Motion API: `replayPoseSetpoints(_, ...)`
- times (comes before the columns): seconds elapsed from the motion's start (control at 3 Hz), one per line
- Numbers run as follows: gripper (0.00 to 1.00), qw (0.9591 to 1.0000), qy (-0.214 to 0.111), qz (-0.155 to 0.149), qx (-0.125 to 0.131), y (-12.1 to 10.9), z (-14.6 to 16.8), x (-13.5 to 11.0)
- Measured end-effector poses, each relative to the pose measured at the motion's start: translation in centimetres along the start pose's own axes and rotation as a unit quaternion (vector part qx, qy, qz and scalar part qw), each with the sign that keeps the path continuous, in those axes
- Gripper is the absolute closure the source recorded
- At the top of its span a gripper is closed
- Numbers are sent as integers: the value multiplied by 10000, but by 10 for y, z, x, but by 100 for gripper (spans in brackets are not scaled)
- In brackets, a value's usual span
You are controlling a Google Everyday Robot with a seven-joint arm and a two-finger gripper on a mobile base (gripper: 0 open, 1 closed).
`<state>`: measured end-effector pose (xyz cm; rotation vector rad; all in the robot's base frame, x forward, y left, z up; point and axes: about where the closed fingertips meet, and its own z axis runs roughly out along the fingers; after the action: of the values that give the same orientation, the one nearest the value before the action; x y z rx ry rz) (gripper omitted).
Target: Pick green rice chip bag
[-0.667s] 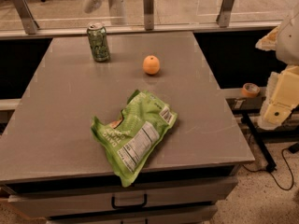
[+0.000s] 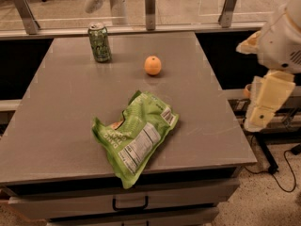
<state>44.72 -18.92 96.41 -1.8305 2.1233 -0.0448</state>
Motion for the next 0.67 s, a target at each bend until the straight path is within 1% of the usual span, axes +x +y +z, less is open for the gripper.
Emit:
replayPoseSetpoints(0.33, 0, 9941, -352, -952, -388, 20, 26, -40)
replayPoseSetpoints(0.67, 0, 9699, -749, -2116, -941, 55, 44, -77)
